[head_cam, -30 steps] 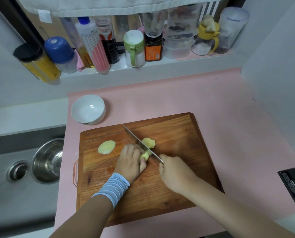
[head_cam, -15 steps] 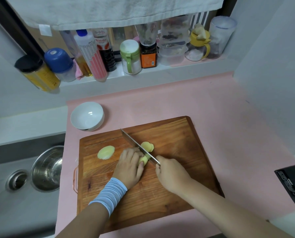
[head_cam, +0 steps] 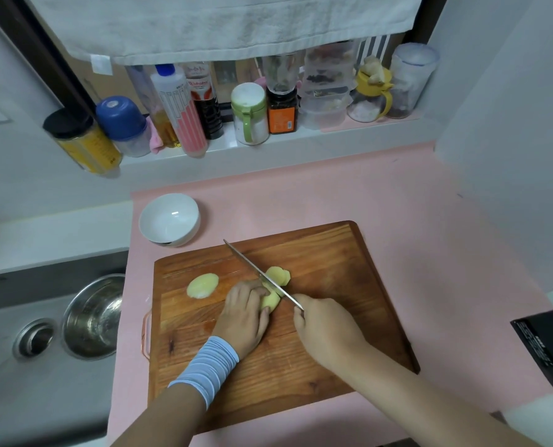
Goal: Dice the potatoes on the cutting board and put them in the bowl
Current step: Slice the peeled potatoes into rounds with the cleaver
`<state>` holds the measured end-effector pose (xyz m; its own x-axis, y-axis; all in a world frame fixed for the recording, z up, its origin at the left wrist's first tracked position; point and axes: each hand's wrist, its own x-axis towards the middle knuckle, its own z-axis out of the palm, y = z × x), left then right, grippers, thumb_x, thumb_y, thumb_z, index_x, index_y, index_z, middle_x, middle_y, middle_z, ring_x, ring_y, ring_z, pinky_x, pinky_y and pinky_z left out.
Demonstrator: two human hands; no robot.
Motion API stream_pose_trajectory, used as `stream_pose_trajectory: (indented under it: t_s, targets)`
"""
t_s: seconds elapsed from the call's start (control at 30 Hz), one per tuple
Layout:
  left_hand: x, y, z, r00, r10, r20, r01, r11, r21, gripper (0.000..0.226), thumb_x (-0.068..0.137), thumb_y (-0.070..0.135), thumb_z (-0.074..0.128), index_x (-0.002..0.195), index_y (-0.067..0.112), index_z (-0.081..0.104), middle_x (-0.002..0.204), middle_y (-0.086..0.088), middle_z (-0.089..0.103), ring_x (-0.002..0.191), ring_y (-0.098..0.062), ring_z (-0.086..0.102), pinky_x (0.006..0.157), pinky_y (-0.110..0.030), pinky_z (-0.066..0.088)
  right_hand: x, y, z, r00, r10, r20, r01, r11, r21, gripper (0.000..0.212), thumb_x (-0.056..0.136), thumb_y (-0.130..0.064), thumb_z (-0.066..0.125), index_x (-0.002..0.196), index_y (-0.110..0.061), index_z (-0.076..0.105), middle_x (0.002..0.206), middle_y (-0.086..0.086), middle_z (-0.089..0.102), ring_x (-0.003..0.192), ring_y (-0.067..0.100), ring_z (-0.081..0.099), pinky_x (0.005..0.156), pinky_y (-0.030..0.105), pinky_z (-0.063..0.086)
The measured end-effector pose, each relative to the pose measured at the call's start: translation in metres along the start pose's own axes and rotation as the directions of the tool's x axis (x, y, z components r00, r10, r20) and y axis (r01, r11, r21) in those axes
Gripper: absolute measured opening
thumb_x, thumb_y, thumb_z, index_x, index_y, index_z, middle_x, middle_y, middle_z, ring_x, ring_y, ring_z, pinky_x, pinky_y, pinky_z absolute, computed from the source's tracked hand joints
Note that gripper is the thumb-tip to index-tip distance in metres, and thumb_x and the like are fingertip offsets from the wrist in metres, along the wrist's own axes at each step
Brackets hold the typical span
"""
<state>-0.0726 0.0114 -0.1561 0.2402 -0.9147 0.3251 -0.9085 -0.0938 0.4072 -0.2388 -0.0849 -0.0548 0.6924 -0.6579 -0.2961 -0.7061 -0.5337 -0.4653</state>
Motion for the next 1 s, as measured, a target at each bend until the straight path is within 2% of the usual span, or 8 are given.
stream_pose_trajectory:
  t_s: [0.13, 0.27, 0.37, 0.63, 0.73, 0.83, 0.9, 1.0]
  targets:
    - [0.000, 0.001, 0.002, 0.999, 0.012, -0.036, -0.011, 1.000, 0.015, 0.023, 0.089, 0.022, 0.051, 0.107, 0.008, 0.054, 0.114, -0.008, 0.050, 0.102, -0.026, 0.049, 0.095, -0.032, 0.036, -0.011, -0.005, -0.002, 0.997, -0.053, -0.053, 0.051, 0.998, -0.044, 0.028, 0.105, -0.030, 0.038, 0.125, -0.031, 0.058, 0.090, -0.001, 0.069, 0.085, 0.023, 0.066, 0.065, 0.033, 0.041]
    - [0.001, 0.003, 0.001, 0.998, 0.023, -0.055, -0.022, 1.000, 0.022, 0.023, 0.090, 0.024, 0.049, 0.109, 0.011, 0.049, 0.114, -0.006, 0.045, 0.102, -0.026, 0.047, 0.096, -0.032, 0.034, -0.018, -0.009, -0.004, 0.996, -0.071, -0.046, 0.067, 0.993, -0.095, 0.030, 0.107, -0.029, 0.037, 0.131, -0.029, 0.055, 0.094, -0.002, 0.069, 0.087, 0.022, 0.067, 0.073, 0.036, 0.052]
    - [0.002, 0.003, 0.001, 0.998, 0.019, -0.065, -0.018, 1.000, 0.007, 0.023, 0.089, 0.024, 0.049, 0.109, 0.012, 0.048, 0.115, -0.004, 0.045, 0.103, -0.025, 0.047, 0.097, -0.032, 0.033, -0.022, -0.010, -0.006, 0.996, -0.061, -0.061, 0.057, 0.997, -0.055, 0.031, 0.107, -0.029, 0.038, 0.132, -0.029, 0.055, 0.094, -0.003, 0.069, 0.087, 0.020, 0.067, 0.073, 0.035, 0.051]
    - [0.000, 0.004, -0.004, 0.998, -0.061, -0.029, 0.058, 0.993, -0.102, 0.024, 0.088, 0.023, 0.048, 0.110, 0.013, 0.049, 0.117, -0.003, 0.047, 0.104, -0.022, 0.046, 0.098, -0.034, 0.035, -0.018, -0.006, -0.008, 0.998, -0.033, -0.061, 0.030, 0.998, -0.061, 0.025, 0.105, -0.032, 0.038, 0.112, -0.027, 0.061, 0.087, -0.003, 0.068, 0.081, 0.020, 0.065, 0.064, 0.032, 0.044]
    - [0.006, -0.001, -0.024, 0.961, -0.194, -0.197, 0.150, 0.965, -0.215, 0.018, 0.083, 0.017, 0.045, 0.100, 0.011, 0.050, 0.106, -0.002, 0.049, 0.099, -0.020, 0.043, 0.093, -0.029, 0.031, -0.014, -0.002, -0.013, 0.999, -0.023, -0.049, 0.023, 1.000, 0.003, 0.023, 0.105, -0.032, 0.041, 0.112, -0.028, 0.063, 0.083, -0.005, 0.068, 0.076, 0.017, 0.064, 0.065, 0.033, 0.050]
    - [0.028, -0.010, -0.049, 0.913, -0.272, -0.303, 0.205, 0.950, -0.236, 0.014, 0.080, 0.014, 0.045, 0.090, 0.007, 0.053, 0.096, 0.001, 0.049, 0.092, -0.017, 0.043, 0.086, -0.026, 0.031, -0.005, 0.001, -0.020, 0.998, 0.056, -0.005, -0.055, 0.988, 0.145, 0.023, 0.104, -0.033, 0.043, 0.094, -0.028, 0.063, 0.075, -0.006, 0.066, 0.070, 0.013, 0.064, 0.064, 0.032, 0.052]
    - [0.046, -0.011, -0.059, 0.948, -0.245, -0.205, 0.191, 0.949, -0.251, 0.013, 0.081, 0.019, 0.048, 0.089, 0.011, 0.055, 0.091, 0.003, 0.051, 0.088, -0.016, 0.046, 0.082, -0.028, 0.035, 0.001, 0.002, -0.026, 0.995, 0.103, -0.003, -0.100, 0.968, 0.231, 0.026, 0.104, -0.031, 0.044, 0.086, -0.026, 0.061, 0.072, -0.006, 0.065, 0.066, 0.010, 0.062, 0.059, 0.028, 0.049]
    - [0.060, 0.001, -0.052, 0.997, -0.051, 0.064, 0.059, 0.991, -0.118, 0.021, 0.079, 0.035, 0.055, 0.093, 0.021, 0.060, 0.092, 0.009, 0.056, 0.090, -0.017, 0.051, 0.080, -0.032, 0.035, 0.010, 0.003, -0.036, 0.987, 0.155, -0.039, -0.135, 0.940, 0.314, 0.026, 0.104, -0.030, 0.043, 0.095, -0.025, 0.067, 0.079, -0.007, 0.068, 0.070, 0.010, 0.064, 0.062, 0.029, 0.052]
